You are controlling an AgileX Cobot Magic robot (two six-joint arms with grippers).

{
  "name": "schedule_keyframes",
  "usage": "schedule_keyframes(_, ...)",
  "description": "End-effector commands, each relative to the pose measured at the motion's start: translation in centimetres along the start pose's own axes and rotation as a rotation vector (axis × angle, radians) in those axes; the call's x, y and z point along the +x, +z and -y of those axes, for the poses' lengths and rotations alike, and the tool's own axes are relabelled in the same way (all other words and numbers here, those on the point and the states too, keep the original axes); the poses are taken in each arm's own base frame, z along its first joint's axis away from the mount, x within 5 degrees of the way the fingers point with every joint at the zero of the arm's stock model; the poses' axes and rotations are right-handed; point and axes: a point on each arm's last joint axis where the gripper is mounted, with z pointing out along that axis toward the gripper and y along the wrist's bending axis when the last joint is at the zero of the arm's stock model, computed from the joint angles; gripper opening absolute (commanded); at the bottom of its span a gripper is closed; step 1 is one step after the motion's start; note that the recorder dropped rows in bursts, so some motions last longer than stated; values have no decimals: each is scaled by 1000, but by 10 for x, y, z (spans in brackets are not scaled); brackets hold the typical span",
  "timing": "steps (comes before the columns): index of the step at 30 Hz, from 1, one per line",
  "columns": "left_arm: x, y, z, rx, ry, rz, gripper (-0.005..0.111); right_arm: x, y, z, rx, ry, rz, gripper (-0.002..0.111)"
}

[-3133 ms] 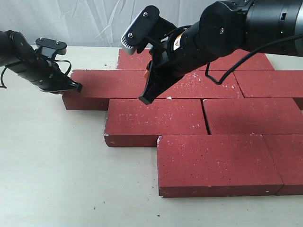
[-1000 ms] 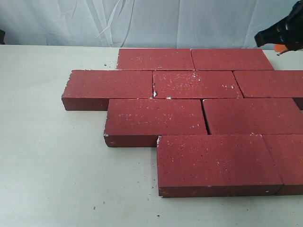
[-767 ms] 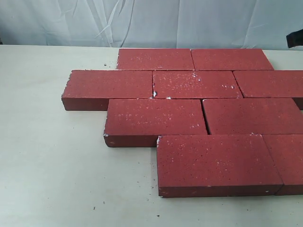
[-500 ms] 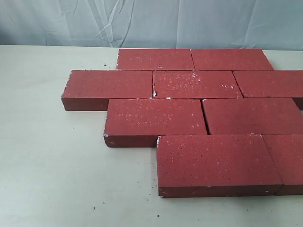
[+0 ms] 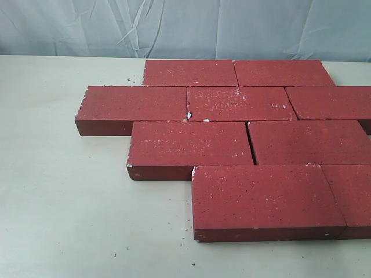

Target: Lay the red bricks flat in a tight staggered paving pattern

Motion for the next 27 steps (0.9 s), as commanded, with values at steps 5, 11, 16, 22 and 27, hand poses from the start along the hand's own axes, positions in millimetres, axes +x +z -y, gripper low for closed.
schedule_keyframes(5, 5, -26, 4, 25, -17, 74, 0, -3, -8, 1, 5, 33, 47, -1)
schedule_keyframes(11, 4, -30, 2, 4, 27, 89, 0, -3, -8, 1, 5, 33, 47, -1)
schedule_keyframes(16, 4, -30, 2, 2, 33, 89, 0, -3, -8, 1, 5, 33, 47, -1)
schedule_keyframes(22, 5, -30, 0, -22, 80, 86, 0, -3, -8, 1, 5, 33, 47, -1)
schedule_keyframes(27, 5, -29, 0, -17, 66, 98, 0, -4, -8, 1, 6, 33, 51, -1)
